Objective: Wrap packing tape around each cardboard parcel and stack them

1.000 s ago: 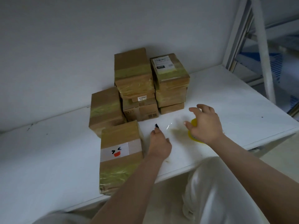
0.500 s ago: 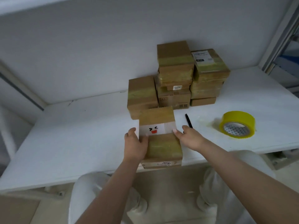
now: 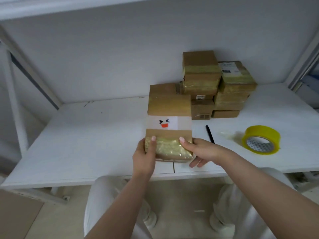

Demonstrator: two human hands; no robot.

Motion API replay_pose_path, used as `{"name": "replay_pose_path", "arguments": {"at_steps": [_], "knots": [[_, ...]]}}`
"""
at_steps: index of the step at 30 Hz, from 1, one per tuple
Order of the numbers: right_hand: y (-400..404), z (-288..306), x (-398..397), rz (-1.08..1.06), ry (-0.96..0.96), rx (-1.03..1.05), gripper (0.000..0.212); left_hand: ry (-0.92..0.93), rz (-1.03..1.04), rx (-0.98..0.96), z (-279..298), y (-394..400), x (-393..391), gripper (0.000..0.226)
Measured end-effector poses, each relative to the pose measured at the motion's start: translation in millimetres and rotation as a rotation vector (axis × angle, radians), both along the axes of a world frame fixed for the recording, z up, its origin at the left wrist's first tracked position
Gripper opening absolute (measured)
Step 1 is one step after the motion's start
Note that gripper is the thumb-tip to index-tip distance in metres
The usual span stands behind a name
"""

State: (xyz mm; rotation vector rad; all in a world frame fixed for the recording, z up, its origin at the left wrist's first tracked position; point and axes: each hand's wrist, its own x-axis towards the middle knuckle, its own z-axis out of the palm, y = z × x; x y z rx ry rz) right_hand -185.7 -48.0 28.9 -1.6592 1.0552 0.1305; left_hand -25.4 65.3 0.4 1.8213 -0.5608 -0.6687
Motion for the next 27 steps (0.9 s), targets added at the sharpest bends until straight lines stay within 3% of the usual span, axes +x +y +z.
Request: {"name": "replay_pose_path", "arguments": {"at_steps": [3,7,11,14,18,24,27], "knots": [[-6.1,20.2,22.9,-0.048,-0.159,-0.006,0.085,0.056,0.114,-0.064,12.6,-8.9,18.3,0.048],[-22.3,36.1,52.4,-0.17,-0.314,-0.1,0.054,0.113,0.153,-0.107,33.3,-37.3,42.5,0.05],[-52.7,34.2,77.3,-0.421,-0.469,-0.09,0.039,0.245,0.114,-0.17,52.1,-79.9,63.0,0.043],[-70.5,15.2,90.0,-0.454,-0.391,-0.106,0.039,0.388,0.083,-0.206,49.7,-102.9,70.6,0.034],[-87.1,2.0,97.6,-0.416,-0.269,-0.217,0.037,0.279,0.038,-0.178,36.6,-121.0,72.1,0.028],[-111.3,5.8,105.7,-0.44,-0.322,-0.193,0.04,0.248,-0.043,-0.162,37.7,-146.9,71.2,0.04],[-118.3,10.3,104.9,-0.451,-0.347,-0.142,0.044,0.223,-0.09,-0.117,40.9,-157.6,65.0,0.033]]}}
